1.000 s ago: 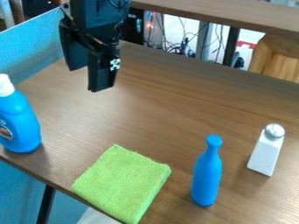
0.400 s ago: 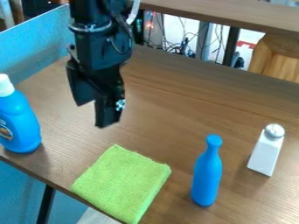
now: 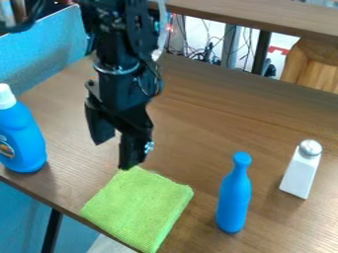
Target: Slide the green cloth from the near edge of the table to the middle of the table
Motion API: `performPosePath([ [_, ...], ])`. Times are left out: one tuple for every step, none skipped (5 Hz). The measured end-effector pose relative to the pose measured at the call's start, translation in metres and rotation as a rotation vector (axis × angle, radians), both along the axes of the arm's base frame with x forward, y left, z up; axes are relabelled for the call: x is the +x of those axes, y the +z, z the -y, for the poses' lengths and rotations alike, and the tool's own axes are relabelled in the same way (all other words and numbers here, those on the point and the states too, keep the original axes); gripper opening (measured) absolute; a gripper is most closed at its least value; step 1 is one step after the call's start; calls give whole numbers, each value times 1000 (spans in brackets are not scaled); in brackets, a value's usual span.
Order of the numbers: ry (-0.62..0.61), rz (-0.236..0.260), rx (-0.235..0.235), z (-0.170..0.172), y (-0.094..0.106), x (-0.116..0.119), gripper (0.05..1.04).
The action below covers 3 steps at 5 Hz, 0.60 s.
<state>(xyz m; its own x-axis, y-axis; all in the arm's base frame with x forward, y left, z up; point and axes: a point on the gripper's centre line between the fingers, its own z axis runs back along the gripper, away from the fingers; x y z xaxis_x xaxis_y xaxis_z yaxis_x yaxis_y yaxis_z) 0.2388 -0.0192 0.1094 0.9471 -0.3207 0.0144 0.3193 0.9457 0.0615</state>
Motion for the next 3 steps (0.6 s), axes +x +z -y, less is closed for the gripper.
performPosePath([
  [-6, -21, -3, 6, -13, 3, 1001],
  [3, -50, 17, 10, -32, -1, 1001],
  [1, -100, 34, 13, -46, -4, 1001],
])
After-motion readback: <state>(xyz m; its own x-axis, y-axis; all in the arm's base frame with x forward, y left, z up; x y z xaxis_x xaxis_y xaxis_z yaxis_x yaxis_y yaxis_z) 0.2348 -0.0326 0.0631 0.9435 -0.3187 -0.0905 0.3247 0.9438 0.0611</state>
